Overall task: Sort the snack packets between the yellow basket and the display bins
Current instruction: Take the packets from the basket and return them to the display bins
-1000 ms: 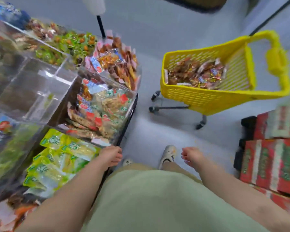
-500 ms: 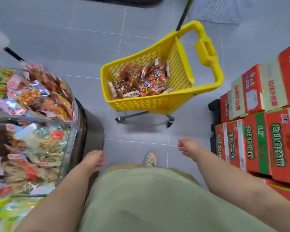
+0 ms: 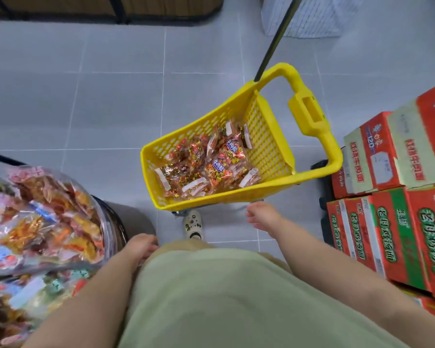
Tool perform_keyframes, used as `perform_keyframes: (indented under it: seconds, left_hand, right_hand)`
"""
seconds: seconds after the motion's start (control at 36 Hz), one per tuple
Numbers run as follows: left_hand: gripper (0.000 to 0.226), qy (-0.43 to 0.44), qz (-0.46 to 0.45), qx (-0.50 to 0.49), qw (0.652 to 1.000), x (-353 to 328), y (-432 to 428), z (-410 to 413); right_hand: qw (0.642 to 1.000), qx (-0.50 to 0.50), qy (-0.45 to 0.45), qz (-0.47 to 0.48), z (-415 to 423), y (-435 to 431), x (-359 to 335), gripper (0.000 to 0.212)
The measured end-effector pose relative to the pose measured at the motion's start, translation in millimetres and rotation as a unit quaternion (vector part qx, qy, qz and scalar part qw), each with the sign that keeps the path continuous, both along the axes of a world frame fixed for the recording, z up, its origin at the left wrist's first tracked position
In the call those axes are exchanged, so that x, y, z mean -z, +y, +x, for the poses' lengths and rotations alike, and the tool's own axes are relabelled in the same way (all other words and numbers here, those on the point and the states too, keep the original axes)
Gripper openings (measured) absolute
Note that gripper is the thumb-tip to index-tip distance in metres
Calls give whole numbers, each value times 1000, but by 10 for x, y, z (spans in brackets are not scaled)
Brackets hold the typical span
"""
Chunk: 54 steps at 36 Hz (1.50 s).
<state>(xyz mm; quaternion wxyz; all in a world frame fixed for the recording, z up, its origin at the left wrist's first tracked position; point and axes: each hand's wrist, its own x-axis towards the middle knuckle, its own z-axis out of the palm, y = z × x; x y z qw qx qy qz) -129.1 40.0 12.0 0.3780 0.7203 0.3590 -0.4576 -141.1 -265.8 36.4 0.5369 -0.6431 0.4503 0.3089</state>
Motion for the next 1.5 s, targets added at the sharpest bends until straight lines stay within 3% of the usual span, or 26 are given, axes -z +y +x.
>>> perform_keyframes:
  seconds: [0.22, 0.36, 0.47, 0.56, 0.75, 0.86, 1.03, 1.28, 1.42, 1.5]
  left_hand:
    - [10, -45, 10, 41, 998, 35, 279, 1152]
    - [13, -43, 23, 54, 997, 89, 380, 1660]
    - [16, -39, 10, 17, 999, 208, 363, 1845]
    - [9, -33, 17, 0, 999, 364, 338, 1893]
    - [30, -33, -1, 0, 999, 919, 231, 1923]
    - [45, -23, 3, -10, 1000, 1268, 106, 1944]
    - [38, -95, 41, -33, 994, 1424, 0, 1928]
    - [38, -112, 34, -18, 993, 1403, -24, 1969]
    - [42, -77, 31, -27, 996, 1307, -24, 2009]
    - [44, -157, 100, -7, 982, 1132, -91, 2042]
  right_hand:
    - [998, -44, 22, -30, 960, 212, 5, 15]
    - [999, 30, 35, 12, 1422, 318, 30, 30]
    - [998, 46, 40, 15, 1727, 392, 162, 29]
    - [998, 30, 42, 24, 1935, 477, 299, 16]
    - [995, -48, 75, 33, 2298, 801, 840, 10]
    - [995, -65, 75, -13, 2398, 924, 1181, 63]
    - [985, -94, 103, -101, 2495, 1003, 1565, 72]
    - [982, -122, 68, -127, 2408, 911, 1527, 37]
    - [997, -69, 26, -27, 2221, 680, 1165, 12]
    - [997, -45, -20, 58, 2084, 500, 844, 14]
